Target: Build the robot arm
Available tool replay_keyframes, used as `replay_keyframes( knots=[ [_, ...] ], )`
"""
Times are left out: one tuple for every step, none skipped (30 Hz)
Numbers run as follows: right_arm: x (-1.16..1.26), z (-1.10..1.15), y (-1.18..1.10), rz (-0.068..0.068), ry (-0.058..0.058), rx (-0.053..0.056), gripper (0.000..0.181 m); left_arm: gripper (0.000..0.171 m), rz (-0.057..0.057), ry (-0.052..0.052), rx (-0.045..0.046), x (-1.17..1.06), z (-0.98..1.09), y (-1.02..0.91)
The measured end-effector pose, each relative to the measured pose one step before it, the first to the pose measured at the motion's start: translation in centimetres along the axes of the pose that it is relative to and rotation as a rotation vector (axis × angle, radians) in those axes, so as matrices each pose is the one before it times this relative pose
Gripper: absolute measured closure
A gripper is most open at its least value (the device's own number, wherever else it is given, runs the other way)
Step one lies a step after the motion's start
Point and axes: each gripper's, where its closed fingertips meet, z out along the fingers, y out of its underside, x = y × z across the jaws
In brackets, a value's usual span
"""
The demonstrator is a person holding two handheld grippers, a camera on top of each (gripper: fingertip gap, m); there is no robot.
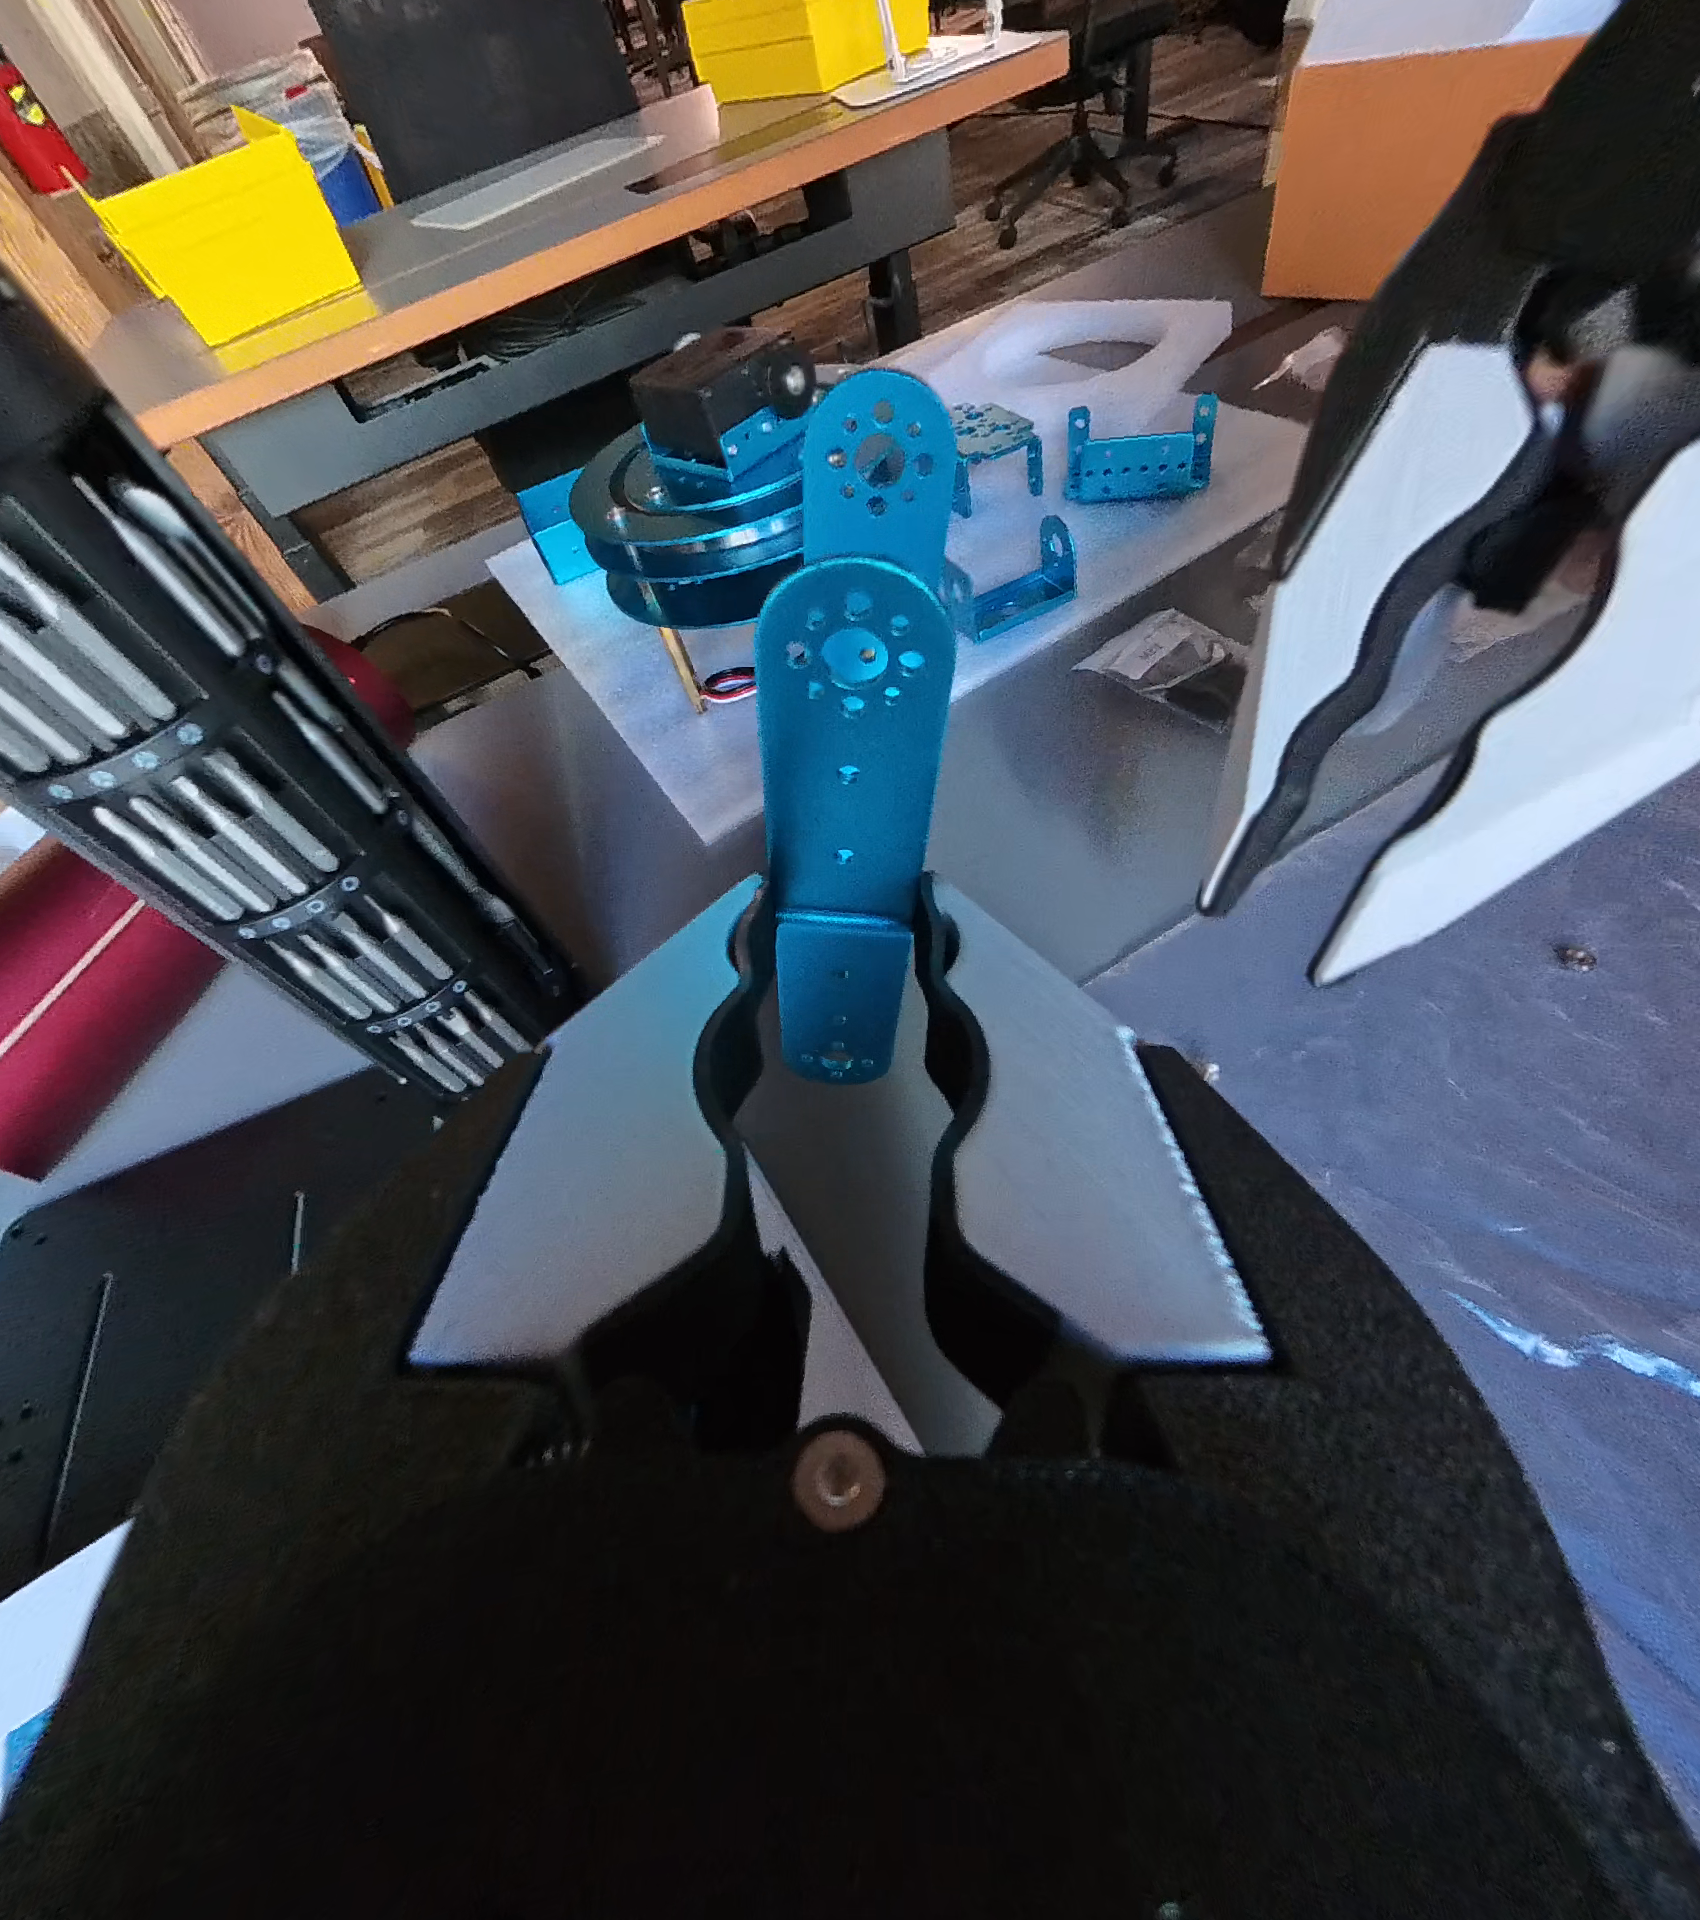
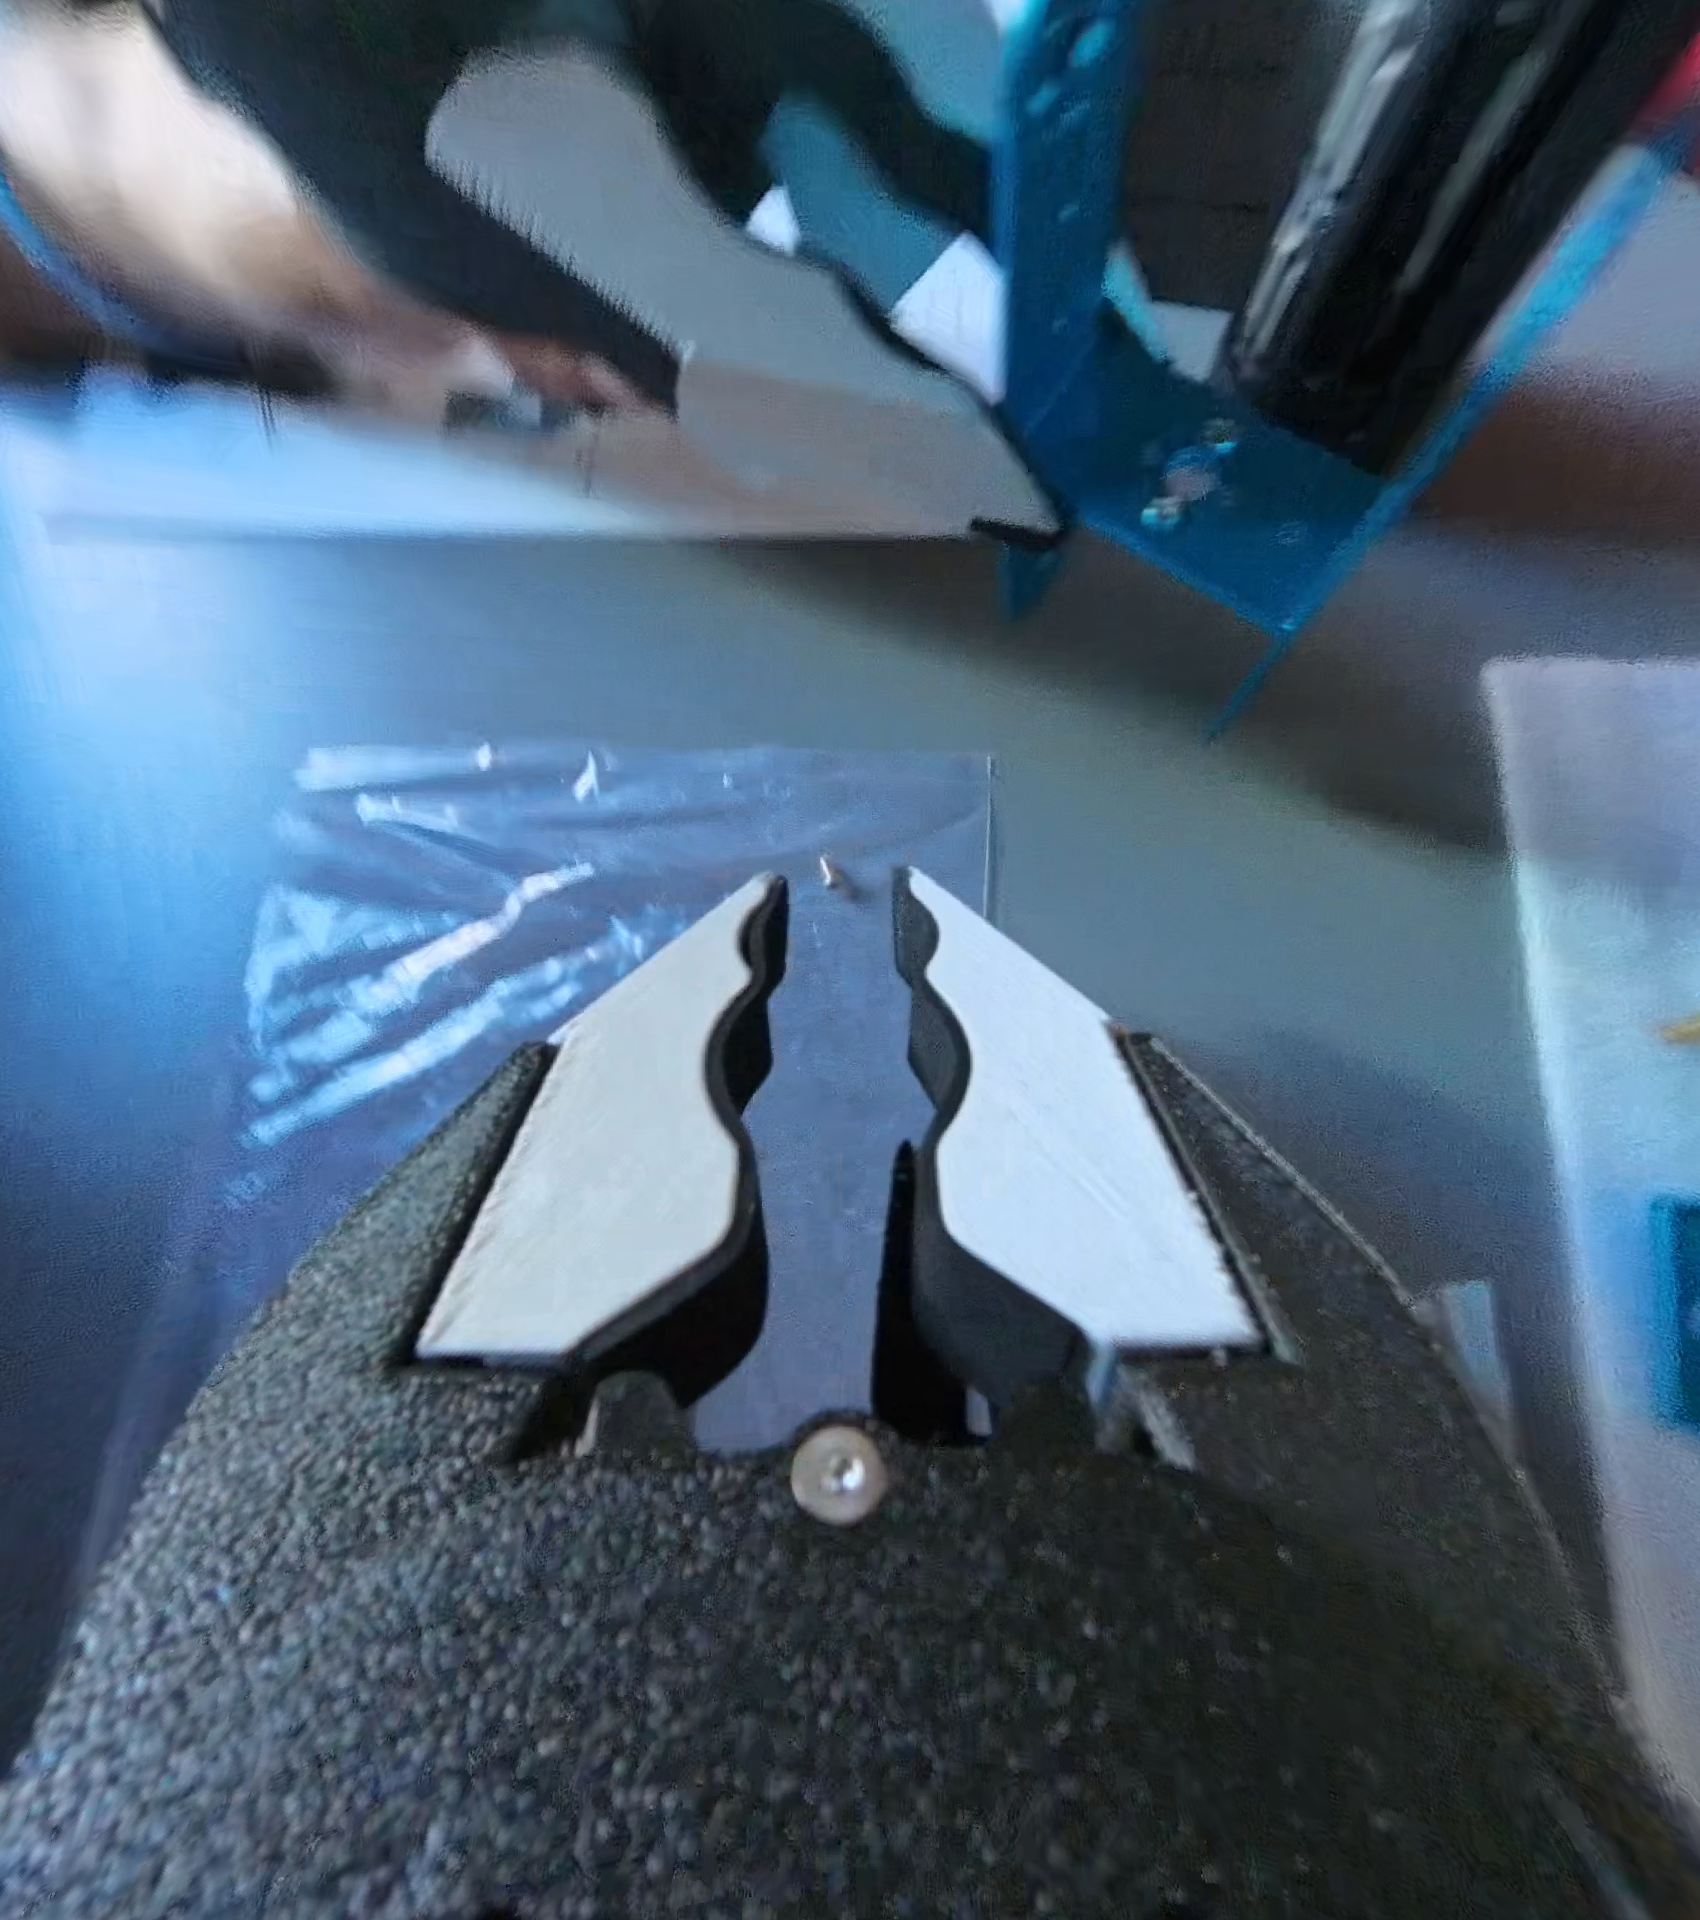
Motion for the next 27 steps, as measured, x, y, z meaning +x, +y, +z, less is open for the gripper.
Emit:
replay_keyframes(
  knots=[
    [-0.144,0.456,0.362,-0.0714,-0.0346,-0.0379,0.16,0.146,-0.0098,0.0022,0.00177,-0.115,-0.013,0.021],
    [0.416,0.436,0.415,-0.0447,-0.0099,-0.0258,0.16,0.147,-0.0081,-0.0007,0.00121,-0.141,-0.032,0.005],
    [0.058,0.533,0.451,-0.0324,-0.0321,-0.0252,0.159,0.147,-0.0035,0.0001,0.0005,-0.109,-0.014,0.027],
    [-0.442,0.499,0.117,-0.0333,-0.0511,-0.0015,0.159,0.147,0.0002,0.0019,0.00098,-0.052,-0.02,0.001],
    [-0.144,0.402,-0.198,-0.025,-0.0205,0.0216,0.162,0.146,0.0014,-0.0023,0.00129,-0.092,-0.02,-0.019],
    [-0.501,0.376,-0.086,-0.0206,-0.0368,0.0113,0.164,0.146,-0.0004,-0.003,-0.00051,-0.101,-0.023,0.005],
    [-0.08,0.362,0.256,-0.0136,-0.0057,-0.0155,0.164,0.146,0.0006,0.0054,-0.00069,0.038,-0.004,-0.006],
    [0.191,0.226,0.289,-0.0179,0.0166,-0.018,0.165,0.146,0.0023,0.0031,0.00138,0.022,-0.035,-0.056],
    [0.137,0.083,-0.011,-0.0145,0.0172,0.0048,0.167,0.146,0.0034,-0.007,0.00244,-0.097,-0.036,-0.074],
    [-0.035,-0.045,-0.274,-0.0018,0.0033,0.022,0.169,0.146,0.0059,-0.0029,0.0,-0.015,-0.022,-0.028],
    [0.133,-0.072,-0.197,0.0035,0.0098,0.0149,0.171,0.146,0.0054,0.0032,-0.00221,0.071,0.004,0.0],
    [0.374,-0.069,0.105,0.0024,0.0213,-0.0068,0.172,0.146,0.0016,0.0018,0.00004,0.069,0.01,-0.027],
    [-0.046,-0.048,0.048,0.0009,-0.0055,-0.0013,0.172,0.146,-0.0001,0.0042,0.00199,0.11,-0.015,-0.039],
    [-0.27,-0.018,-0.109,0.0056,-0.0188,0.0102,0.172,0.147,0.0001,0.0061,-0.00046,0.123,0.008,-0.006],
    [0.024,0.044,-0.069,0.0058,0.0021,0.0058,0.173,0.146,0.0006,0.0026,-0.00184,0.064,0.018,0.04],
    [-0.041,0.098,0.014,-0.0042,0.0004,-0.0026,0.173,0.146,0.0009,0.0001,-0.00061,0.027,0.027,0.023],
    [0.004,0.149,0.185,-0.005,0.0035,-0.0151,0.175,0.146,0.0005,0.0035,-0.00098,0.076,0.034,0.025],
    [0.076,0.169,0.155,-0.0042,0.0072,-0.012,0.175,0.146,-0.0006,0.0044,-0.00238,0.086,0.045,0.049],
    [-0.083,0.06,-0.09,-0.0007,-0.0037,0.0058,0.178,0.146,0.0009,0.0003,-0.0015,0.049,0.035,0.036],
    [-0.028,0.037,0.031,0.0023,-0.0017,-0.0017,0.179,0.146,0.0035,0.0009,-0.00219,0.061,0.036,0.05],
    [0.067,-0.007,0.002,0.0027,0.0026,-0.001,0.178,0.146,0.0021,0.0034,-0.00385,0.093,0.042,0.069],
    [-0.005,0.006,0.005,0.0016,0.0,0.0005,0.179,0.146,0.0006,0.0011,-0.00147,0.053,0.022,0.032],
    [-0.017,0.002,0.015,0.0023,-0.0005,-0.0002,0.179,0.146,0.0017,-0.0006,0.0015,0.022,0.008,-0.018],
    [0.029,-0.027,0.011,0.001,0.0025,-0.0018,0.179,0.146,0.0025,0.0019,-0.00047,0.029,0.011,0.008],
    [0.096,-0.051,0.012,-0.0021,0.0097,-0.0009,0.179,0.146,0.0004,0.0034,-0.0019,0.045,0.012,0.038],
    [0.074,-0.092,-0.063,-0.0039,0.0099,0.0058,0.18,0.146,-0.0004,0.0018,0.00111,0.01,-0.003,-0.007],
    [0.115,-0.187,-0.144,0.0035,0.0096,0.0099,0.179,0.147,0.0033,0.0037,0.00253,0.036,-0.032,-0.028]
  ],
)
